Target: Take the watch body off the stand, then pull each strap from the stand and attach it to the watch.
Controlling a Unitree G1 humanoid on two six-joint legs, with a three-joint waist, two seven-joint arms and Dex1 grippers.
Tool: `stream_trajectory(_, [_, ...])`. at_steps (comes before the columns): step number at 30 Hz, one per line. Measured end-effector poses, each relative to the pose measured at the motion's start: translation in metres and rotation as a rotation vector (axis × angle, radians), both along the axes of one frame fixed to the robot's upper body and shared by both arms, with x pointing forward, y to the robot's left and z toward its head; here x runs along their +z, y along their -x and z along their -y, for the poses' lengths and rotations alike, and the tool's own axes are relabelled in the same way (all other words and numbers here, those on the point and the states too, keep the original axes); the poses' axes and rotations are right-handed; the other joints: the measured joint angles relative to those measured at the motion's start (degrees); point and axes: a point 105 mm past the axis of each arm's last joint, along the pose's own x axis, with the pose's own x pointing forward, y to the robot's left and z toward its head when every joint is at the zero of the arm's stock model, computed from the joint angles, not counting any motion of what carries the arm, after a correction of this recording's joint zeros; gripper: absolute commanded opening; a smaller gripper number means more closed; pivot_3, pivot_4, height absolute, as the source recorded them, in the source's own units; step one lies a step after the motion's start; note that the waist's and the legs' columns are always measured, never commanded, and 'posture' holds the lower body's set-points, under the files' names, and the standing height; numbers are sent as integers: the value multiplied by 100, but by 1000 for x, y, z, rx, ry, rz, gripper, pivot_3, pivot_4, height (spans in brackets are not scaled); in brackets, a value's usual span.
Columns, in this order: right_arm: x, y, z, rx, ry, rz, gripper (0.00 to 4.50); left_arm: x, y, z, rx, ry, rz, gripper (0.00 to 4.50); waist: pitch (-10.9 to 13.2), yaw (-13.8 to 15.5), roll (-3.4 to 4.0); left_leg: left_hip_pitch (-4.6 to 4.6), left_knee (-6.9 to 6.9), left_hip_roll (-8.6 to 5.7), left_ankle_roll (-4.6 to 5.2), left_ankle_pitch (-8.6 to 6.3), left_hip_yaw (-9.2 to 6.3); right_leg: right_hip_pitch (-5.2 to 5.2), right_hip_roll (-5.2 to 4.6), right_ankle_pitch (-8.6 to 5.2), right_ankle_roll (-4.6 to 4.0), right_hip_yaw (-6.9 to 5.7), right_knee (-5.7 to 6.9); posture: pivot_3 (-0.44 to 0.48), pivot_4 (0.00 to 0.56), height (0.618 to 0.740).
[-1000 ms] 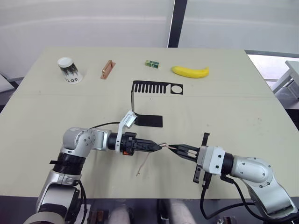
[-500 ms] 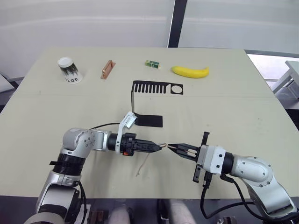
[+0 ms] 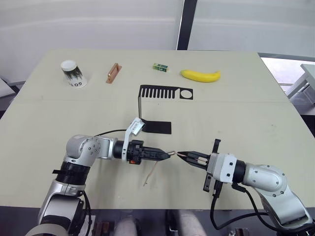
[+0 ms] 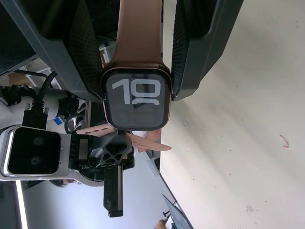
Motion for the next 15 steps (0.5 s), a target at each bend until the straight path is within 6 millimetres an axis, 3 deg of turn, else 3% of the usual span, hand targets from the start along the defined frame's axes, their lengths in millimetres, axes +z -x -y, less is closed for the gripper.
stream_trajectory(15, [-3, -2, 1, -7, 4, -11, 0, 1, 1, 1, -3, 1, 5, 1598, 0, 0, 0, 0, 0, 0, 0, 0, 0, 0, 0, 0, 0, 0, 1, 0, 150, 740])
